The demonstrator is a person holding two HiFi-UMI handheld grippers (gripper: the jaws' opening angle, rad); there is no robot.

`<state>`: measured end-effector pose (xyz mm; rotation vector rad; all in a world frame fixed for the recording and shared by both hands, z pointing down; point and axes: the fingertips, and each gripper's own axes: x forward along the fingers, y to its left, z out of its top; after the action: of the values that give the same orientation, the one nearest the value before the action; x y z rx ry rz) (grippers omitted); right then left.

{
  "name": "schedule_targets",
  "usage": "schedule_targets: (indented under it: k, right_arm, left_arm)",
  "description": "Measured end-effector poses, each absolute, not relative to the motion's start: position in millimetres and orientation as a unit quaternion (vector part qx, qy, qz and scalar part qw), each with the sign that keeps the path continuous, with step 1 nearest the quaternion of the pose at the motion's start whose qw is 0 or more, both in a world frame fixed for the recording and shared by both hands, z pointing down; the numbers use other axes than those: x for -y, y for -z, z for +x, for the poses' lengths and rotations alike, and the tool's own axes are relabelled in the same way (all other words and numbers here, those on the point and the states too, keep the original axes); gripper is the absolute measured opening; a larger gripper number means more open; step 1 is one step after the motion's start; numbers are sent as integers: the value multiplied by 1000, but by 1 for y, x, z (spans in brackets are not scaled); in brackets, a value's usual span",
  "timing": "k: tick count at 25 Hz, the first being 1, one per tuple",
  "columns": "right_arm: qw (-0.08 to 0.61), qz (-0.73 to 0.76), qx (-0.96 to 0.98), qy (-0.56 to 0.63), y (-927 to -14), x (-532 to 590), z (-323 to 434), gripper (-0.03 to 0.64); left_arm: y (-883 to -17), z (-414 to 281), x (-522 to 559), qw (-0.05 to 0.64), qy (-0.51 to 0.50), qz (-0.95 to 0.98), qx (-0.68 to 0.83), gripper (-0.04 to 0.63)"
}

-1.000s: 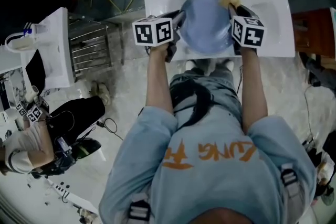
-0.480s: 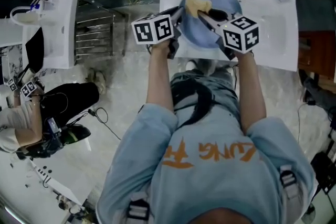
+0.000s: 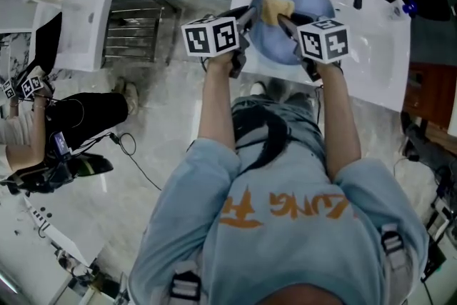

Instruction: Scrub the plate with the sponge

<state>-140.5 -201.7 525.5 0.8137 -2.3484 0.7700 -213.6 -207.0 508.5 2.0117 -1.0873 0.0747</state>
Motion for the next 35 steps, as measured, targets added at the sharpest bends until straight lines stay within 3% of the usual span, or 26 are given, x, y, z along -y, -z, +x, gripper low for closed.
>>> schedule_targets:
  k: [20, 27, 35]
  right_arm:
    - [251, 542, 751, -280, -525, 231, 48, 51]
    - [183, 385, 856, -292, -496, 220, -34, 49]
    - [265, 154, 897, -319, -513, 150, -136, 49]
  left_arm:
    - [-518, -166, 222, 427, -55, 813, 393, 49]
    - [-516, -181, 223, 436, -26, 798, 415, 48]
    - [-511, -207, 219, 430, 11, 782, 451, 49]
